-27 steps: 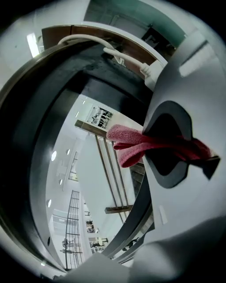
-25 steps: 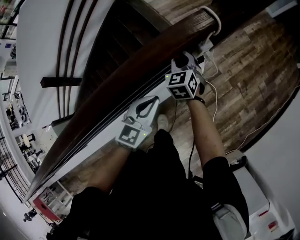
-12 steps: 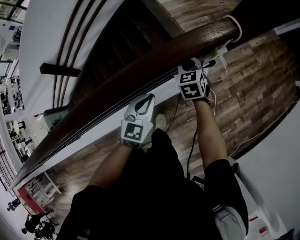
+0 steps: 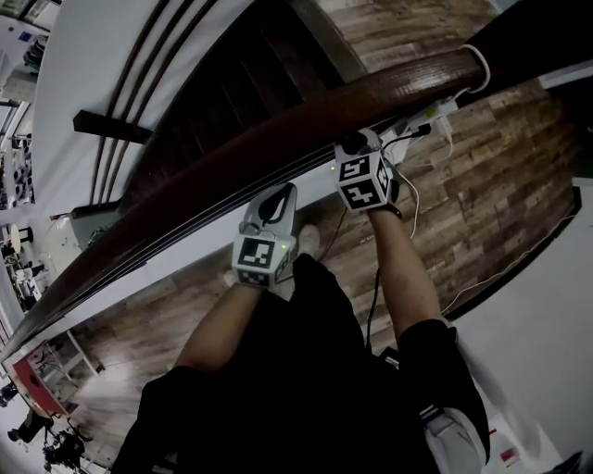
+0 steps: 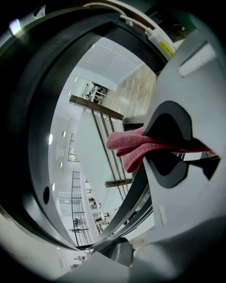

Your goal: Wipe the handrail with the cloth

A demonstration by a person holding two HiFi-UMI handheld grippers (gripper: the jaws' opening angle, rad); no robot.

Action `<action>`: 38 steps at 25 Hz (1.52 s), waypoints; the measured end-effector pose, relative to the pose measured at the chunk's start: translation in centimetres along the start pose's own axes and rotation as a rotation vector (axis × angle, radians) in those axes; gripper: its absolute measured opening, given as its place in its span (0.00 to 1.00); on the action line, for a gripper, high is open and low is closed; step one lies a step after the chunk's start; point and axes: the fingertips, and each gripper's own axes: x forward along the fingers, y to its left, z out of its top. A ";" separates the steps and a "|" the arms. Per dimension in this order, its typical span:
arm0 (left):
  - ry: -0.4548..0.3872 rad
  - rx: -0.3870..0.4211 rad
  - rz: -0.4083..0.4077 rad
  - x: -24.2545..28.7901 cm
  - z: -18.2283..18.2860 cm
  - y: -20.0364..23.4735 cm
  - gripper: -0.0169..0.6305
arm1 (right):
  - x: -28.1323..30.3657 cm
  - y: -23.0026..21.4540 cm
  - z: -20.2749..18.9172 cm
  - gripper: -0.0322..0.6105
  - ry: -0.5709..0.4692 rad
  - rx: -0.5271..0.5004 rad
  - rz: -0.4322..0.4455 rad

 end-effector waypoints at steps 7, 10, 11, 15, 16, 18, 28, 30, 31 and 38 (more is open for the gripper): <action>-0.022 -0.036 0.064 -2.0 -0.6 1.6 0.03 | -0.1 2.7 -0.1 0.13 0.010 -0.016 0.036; -0.023 -0.049 0.090 -3.3 -1.2 2.9 0.03 | 0.2 3.9 0.1 0.13 0.023 -0.042 0.058; -0.024 -0.051 0.102 -3.9 -1.3 3.3 0.03 | 0.3 4.4 0.2 0.13 0.027 -0.050 0.066; -0.024 -0.062 0.166 -6.4 -1.9 5.6 0.03 | 0.5 6.7 0.8 0.13 0.041 -0.075 0.082; -0.029 -0.067 0.180 -6.8 -1.9 6.0 0.03 | 0.6 7.3 0.9 0.13 0.043 -0.078 0.083; -0.038 -0.083 0.200 -7.5 -2.1 6.8 0.03 | 0.7 8.4 1.0 0.13 0.048 -0.084 0.091; -0.038 -0.222 0.286 -11.3 -4.2 10.3 0.03 | 1.2 14.6 2.1 0.13 0.054 -0.138 0.143; -0.030 -0.235 0.298 -12.1 -4.7 10.9 0.03 | 1.3 16.1 2.3 0.13 0.052 -0.161 0.155; -0.028 -0.240 0.303 -12.5 -4.8 11.2 0.03 | 1.4 16.9 2.5 0.13 0.050 -0.172 0.163; -0.037 -0.266 0.366 -15.7 -5.7 13.7 0.03 | 1.7 21.9 3.9 0.13 0.047 -0.231 0.226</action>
